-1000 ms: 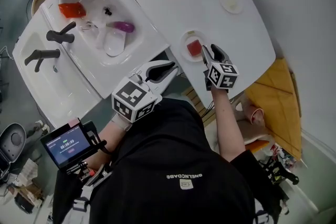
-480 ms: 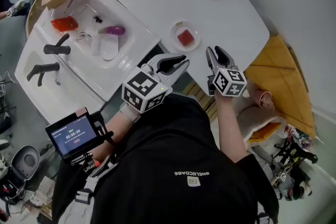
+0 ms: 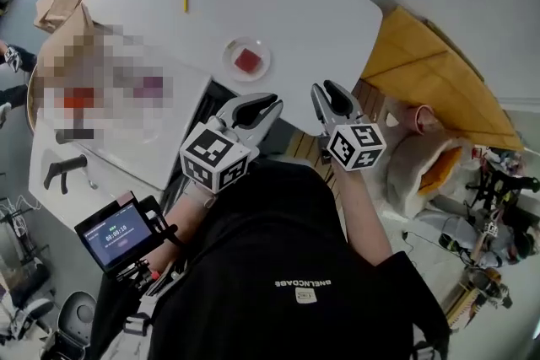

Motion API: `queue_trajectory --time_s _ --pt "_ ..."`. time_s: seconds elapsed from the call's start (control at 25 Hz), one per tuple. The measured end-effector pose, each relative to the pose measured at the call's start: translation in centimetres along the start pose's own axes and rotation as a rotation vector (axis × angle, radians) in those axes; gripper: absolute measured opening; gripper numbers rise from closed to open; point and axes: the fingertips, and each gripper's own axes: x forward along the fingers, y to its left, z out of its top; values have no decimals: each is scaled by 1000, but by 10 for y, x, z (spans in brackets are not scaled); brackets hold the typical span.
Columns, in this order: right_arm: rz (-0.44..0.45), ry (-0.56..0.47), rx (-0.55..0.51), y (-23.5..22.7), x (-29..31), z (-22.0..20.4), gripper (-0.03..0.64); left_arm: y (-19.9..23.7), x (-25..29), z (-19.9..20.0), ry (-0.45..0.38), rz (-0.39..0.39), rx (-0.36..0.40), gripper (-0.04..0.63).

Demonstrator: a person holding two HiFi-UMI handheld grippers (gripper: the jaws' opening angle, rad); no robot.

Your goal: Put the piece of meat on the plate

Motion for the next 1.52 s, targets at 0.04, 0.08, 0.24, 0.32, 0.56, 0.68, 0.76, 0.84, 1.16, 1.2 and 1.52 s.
queue_trajectory --time_s 0.04,0.08,0.24,0.32,0.56,0.68,0.76,0.84,1.16,1.2,1.52 --pt "-8 -18 7 -3 -13 2 123 -9 5 0 4 -15 12 52" --pt "-15 -35 12 -5 -27 4 119 -20 10 1 9 -30 24 52" --pt "-30 -96 10 -9 -81 10 104 -55 25 4 10 -72 49 52" --pt "-39 -122 10 -4 -101 12 95 -64 26 6 11 -86 59 51" --pt "-97 -211 2 -8 -165 21 44 -100 47 6 31 -163 90 48" --pt "-160 -269 28 -25 -196 27 27 -124 71 7 50 -244 124 44" --pt "-205 -305 43 -34 -216 30 17 -139 82 7 69 -294 142 40" --pt "-241 -335 55 -35 -237 34 6 -155 86 6 82 -333 151 40" --pt "-366 -406 106 -55 -277 38 6 -187 119 7 136 -486 195 12" --pt "-379 -411 108 -57 -279 38 6 -189 122 7 142 -502 198 12" --pt "-448 -465 131 -47 -305 29 6 -215 116 2 148 -593 225 12"
